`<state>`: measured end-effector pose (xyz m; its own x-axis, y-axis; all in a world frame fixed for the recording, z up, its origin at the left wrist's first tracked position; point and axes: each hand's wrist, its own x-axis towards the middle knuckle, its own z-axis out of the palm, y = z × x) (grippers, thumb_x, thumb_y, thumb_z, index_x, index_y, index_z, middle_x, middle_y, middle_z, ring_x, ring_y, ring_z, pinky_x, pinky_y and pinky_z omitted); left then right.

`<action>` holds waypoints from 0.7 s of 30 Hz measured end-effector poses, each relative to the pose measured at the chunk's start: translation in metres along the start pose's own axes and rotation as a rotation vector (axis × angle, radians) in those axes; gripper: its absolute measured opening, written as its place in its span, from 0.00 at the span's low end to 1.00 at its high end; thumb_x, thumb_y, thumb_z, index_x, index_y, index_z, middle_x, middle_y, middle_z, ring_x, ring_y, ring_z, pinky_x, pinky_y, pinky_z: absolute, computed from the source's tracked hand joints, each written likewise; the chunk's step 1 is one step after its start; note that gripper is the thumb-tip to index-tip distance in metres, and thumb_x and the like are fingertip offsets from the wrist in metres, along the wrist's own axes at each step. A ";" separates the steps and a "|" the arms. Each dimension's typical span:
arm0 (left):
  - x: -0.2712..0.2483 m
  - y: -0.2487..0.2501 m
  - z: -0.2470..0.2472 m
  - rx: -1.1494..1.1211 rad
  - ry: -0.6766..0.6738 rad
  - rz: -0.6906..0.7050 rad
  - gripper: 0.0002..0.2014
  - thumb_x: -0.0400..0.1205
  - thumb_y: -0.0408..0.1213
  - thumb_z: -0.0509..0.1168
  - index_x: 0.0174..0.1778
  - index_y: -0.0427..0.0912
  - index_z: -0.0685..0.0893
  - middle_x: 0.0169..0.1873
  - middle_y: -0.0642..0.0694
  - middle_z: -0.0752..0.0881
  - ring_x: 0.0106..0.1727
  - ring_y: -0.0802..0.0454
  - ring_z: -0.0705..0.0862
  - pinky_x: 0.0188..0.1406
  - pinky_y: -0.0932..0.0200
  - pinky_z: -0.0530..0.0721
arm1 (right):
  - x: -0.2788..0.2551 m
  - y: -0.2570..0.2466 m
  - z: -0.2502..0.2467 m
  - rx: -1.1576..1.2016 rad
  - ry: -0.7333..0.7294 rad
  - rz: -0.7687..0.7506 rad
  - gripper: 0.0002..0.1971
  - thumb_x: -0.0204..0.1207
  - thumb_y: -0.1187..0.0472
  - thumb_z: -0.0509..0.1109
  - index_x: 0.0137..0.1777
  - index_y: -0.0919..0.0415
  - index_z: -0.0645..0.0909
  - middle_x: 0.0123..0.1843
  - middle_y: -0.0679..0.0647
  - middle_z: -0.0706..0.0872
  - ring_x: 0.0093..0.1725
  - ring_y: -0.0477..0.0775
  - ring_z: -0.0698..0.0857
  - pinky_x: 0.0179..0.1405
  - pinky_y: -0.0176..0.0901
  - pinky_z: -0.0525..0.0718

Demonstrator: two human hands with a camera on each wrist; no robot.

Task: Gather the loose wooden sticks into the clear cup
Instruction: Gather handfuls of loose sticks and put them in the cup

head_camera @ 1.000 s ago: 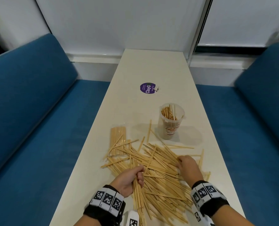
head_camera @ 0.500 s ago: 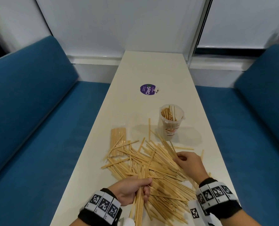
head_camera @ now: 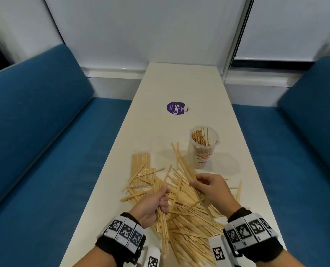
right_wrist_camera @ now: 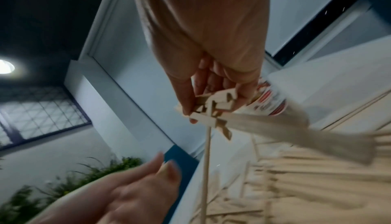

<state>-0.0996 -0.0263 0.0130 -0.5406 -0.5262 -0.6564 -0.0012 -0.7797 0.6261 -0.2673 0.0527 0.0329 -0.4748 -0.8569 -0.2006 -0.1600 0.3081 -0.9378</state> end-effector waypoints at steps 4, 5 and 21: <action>0.000 0.008 0.021 0.046 0.030 0.154 0.17 0.81 0.49 0.60 0.46 0.36 0.78 0.19 0.53 0.66 0.17 0.62 0.64 0.17 0.68 0.65 | -0.005 -0.018 0.024 0.038 -0.117 -0.039 0.04 0.73 0.61 0.75 0.45 0.57 0.90 0.39 0.52 0.92 0.39 0.43 0.87 0.39 0.32 0.83; -0.001 0.010 0.024 0.059 0.035 0.186 0.18 0.78 0.50 0.62 0.44 0.36 0.79 0.18 0.54 0.69 0.18 0.62 0.64 0.17 0.68 0.65 | -0.007 -0.020 0.030 0.024 -0.137 -0.063 0.04 0.73 0.60 0.74 0.45 0.57 0.90 0.37 0.51 0.92 0.37 0.40 0.87 0.37 0.30 0.81; 0.005 0.014 0.034 0.049 0.270 0.324 0.26 0.79 0.43 0.68 0.65 0.28 0.73 0.52 0.34 0.86 0.49 0.44 0.89 0.46 0.52 0.89 | -0.018 -0.024 0.052 -0.248 0.002 -0.261 0.14 0.76 0.58 0.71 0.62 0.49 0.83 0.43 0.50 0.82 0.41 0.42 0.80 0.41 0.28 0.78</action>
<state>-0.1314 -0.0286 0.0330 -0.2795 -0.8168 -0.5047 0.0895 -0.5455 0.8333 -0.2106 0.0390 0.0443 -0.3916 -0.9194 0.0374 -0.4808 0.1698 -0.8603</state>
